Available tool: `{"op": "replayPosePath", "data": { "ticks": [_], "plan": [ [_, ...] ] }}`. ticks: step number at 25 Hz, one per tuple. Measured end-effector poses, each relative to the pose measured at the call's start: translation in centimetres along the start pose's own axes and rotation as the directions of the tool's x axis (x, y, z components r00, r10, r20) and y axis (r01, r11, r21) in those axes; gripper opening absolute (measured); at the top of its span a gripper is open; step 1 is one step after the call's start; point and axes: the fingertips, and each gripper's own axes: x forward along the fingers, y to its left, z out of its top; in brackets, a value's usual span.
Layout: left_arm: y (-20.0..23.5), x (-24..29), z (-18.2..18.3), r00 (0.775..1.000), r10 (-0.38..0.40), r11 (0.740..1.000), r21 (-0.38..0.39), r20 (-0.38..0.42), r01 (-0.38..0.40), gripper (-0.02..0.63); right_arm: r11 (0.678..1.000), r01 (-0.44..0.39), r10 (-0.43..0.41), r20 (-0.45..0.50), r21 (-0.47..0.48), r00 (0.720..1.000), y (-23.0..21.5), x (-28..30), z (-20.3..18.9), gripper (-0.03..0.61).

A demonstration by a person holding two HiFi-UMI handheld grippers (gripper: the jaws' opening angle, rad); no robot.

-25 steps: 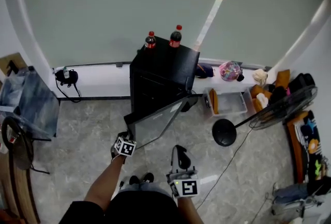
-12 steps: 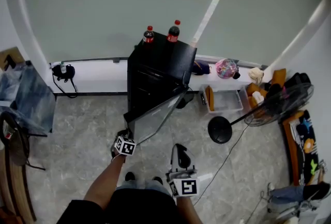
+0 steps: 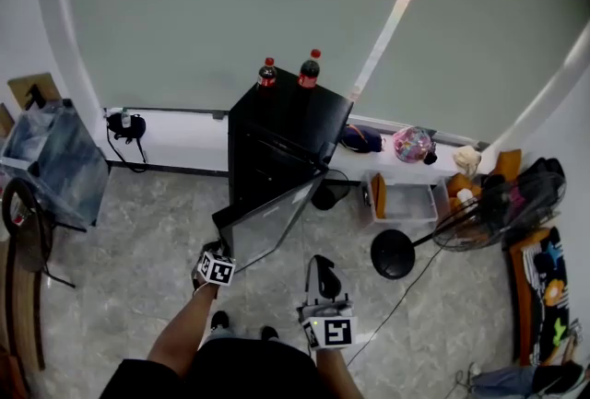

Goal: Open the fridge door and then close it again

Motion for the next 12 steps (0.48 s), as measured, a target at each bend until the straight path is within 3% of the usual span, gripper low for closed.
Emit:
{"op": "replayPosePath", "data": {
  "ticks": [12],
  "plan": [
    [-3.6,-1.9,-1.2,0.996,0.09,0.991,-0.101,-0.012,-0.09,0.075,0.99,-0.137,0.138,-0.013,0.023,0.99,-3.5,-2.3,-0.7,0.009]
  ]
}}
